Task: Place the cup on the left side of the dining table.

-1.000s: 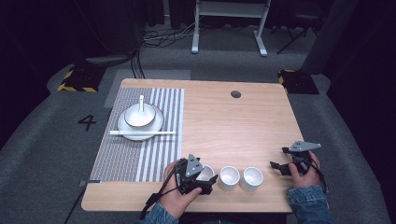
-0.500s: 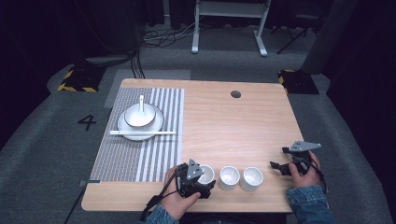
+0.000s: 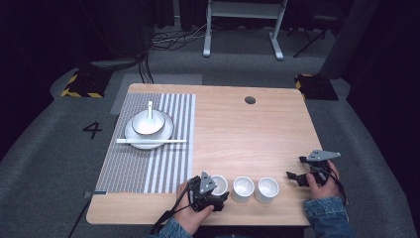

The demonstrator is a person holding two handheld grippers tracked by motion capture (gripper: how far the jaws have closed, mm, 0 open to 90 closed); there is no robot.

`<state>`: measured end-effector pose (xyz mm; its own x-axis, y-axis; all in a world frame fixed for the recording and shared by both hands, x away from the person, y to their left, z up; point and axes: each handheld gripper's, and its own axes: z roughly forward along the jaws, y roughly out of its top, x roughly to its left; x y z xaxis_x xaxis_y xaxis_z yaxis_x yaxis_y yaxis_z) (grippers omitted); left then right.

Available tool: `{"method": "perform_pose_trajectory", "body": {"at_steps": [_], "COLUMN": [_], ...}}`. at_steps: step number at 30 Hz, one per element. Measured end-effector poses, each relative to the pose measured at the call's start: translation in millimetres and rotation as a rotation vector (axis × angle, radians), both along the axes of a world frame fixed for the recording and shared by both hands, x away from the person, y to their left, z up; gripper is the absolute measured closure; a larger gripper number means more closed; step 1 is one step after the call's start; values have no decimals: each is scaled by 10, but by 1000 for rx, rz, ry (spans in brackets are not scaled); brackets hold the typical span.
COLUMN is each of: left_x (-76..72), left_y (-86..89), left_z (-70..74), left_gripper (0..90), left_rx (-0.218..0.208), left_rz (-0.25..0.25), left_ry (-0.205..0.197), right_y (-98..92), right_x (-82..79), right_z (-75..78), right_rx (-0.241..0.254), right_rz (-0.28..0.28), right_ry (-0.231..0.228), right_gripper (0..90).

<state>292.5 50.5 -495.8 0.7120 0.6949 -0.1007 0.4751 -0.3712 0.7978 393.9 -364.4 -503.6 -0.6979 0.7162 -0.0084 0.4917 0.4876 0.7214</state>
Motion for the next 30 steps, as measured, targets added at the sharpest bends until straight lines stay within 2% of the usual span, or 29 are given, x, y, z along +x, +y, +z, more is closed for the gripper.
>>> {"method": "perform_pose_trajectory", "body": {"at_steps": [3,19,22,30], "left_x": [-19,-10,4,13], "left_y": [-9,-10,4,62], "left_z": [-23,-13,24,133], "left_gripper": [251,262,265,266], "left_rx": [-2,20,9,3], "left_rz": [8,-13,-27,-28], "left_ry": [-23,-38,-27,-39], "right_y": [0,0,0,0], "right_x": [0,0,-1,-1], "right_z": [0,1,1,1], "right_rx": [0,-1,-1,-1], "right_rz": [0,-1,-1,-1], "right_ry": [0,0,-1,0], "right_gripper": [88,89,88,88]}}
